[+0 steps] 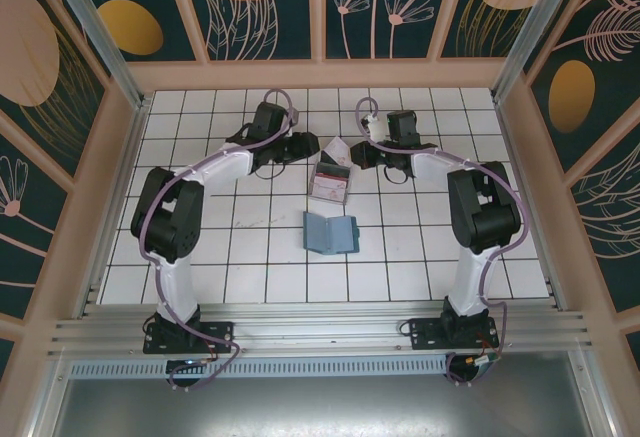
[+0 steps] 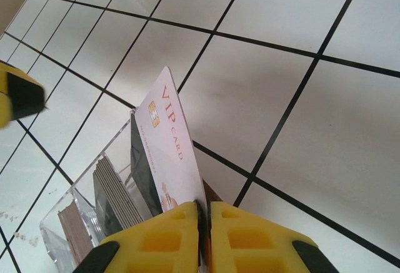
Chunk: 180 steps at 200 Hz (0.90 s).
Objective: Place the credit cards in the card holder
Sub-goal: Pick up the credit card from the storage box.
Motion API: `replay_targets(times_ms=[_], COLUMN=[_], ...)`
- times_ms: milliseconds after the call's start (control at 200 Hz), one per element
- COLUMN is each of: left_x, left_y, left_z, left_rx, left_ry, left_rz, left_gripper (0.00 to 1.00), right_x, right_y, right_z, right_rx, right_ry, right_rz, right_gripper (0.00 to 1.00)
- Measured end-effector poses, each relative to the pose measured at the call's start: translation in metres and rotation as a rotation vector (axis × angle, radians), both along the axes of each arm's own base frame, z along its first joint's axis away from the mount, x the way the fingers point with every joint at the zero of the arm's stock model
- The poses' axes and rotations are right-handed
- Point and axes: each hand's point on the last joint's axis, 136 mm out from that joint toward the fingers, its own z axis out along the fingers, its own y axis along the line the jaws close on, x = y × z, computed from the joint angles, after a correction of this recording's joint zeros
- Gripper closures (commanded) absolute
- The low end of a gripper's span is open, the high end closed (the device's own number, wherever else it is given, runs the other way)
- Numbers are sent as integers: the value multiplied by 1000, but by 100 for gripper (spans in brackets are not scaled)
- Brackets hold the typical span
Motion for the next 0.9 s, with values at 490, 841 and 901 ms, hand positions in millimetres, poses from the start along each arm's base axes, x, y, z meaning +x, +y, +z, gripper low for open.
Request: replay_targets(times_ms=[490, 841, 901], left_x=[13, 21, 22], left_y=[-12, -8, -11], left_z=[-28, -60, -58], left_rx=[-8, -91, -95], left_ry=[-169, -198, -215], left_rz=[-163, -331, -363], left_gripper=[51, 51, 51], right_x=[-2, -4, -4], right_y=[2, 4, 4], right_z=[8, 9, 9], right_rx=[7, 16, 17], right_ry=[-15, -12, -11], right_rz=[8, 19, 20], right_gripper=[87, 87, 87])
